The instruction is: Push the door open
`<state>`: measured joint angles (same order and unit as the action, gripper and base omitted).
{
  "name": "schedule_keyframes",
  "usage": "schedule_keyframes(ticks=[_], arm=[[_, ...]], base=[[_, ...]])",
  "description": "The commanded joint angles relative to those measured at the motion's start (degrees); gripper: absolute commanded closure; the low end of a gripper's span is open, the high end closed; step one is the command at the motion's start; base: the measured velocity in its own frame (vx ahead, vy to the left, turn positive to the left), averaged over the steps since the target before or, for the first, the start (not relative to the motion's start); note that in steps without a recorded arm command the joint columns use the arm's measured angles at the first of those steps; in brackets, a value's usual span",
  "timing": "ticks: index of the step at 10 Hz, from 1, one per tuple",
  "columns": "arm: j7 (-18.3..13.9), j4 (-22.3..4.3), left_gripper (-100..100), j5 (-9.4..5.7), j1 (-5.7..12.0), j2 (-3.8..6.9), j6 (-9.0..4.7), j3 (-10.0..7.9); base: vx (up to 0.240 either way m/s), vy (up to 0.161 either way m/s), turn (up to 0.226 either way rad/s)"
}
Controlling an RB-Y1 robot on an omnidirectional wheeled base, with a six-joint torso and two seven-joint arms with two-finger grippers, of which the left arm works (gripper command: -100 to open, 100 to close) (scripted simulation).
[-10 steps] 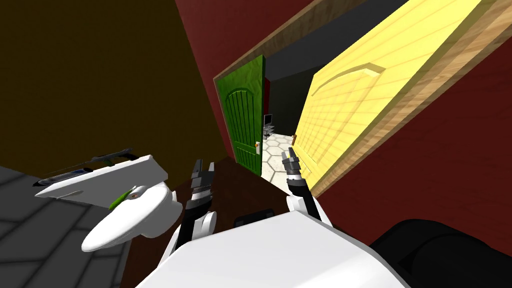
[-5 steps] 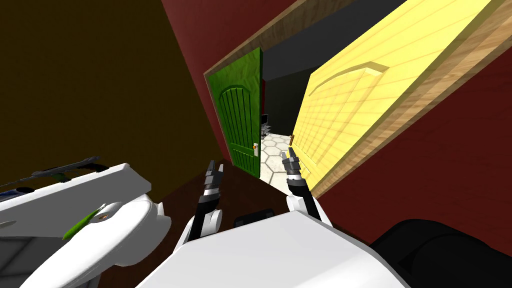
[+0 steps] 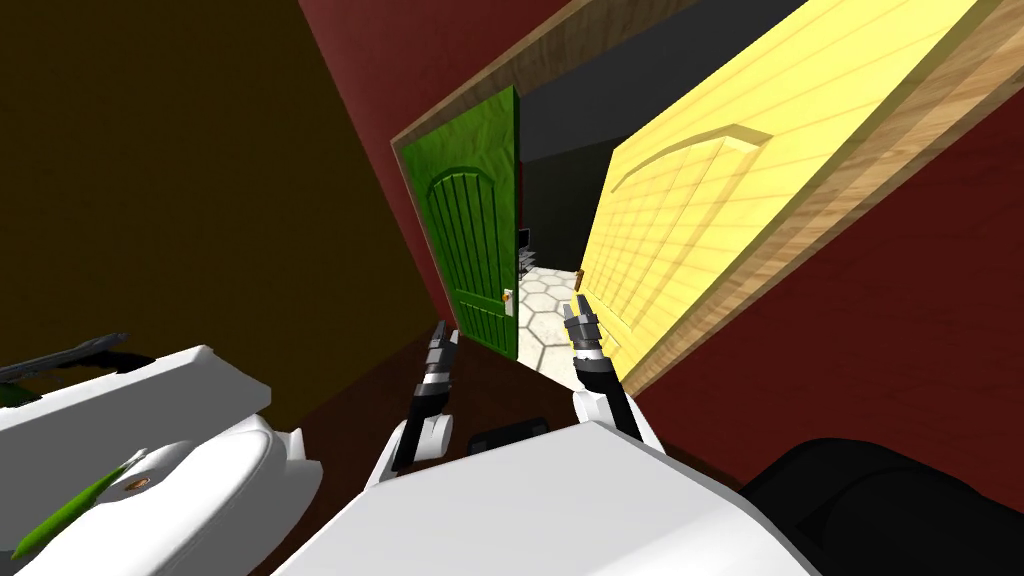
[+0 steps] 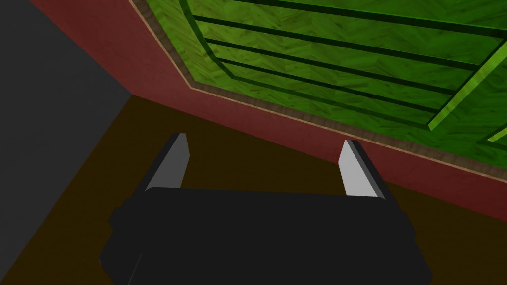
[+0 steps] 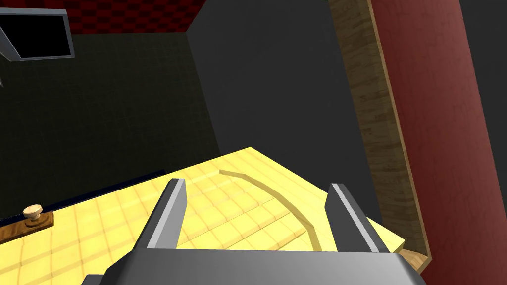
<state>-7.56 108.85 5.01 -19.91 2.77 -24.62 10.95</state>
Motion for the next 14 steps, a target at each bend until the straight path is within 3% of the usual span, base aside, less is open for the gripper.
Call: schedule_keyframes(ticks=[1, 3, 13, 14], arm=[[-0.35, -2.31, -100, -0.07, 1.29, 0.63, 0.55, 0.69], [-0.70, -6.23, -100, 0.02, 3.51, 1.35, 1.71, 2.31], [-1.82, -18.60, -100, 0.30, 10.52, 3.06, 5.38, 7.41], [-2.01, -20.76, -100, 0.35, 11.74, 3.29, 6.01, 8.30]], base=[[0.092, 0.045, -0.104], [0.107, 0.035, -0.155], [0.098, 0.047, -0.112], [0.122, 0.045, -0.162]])
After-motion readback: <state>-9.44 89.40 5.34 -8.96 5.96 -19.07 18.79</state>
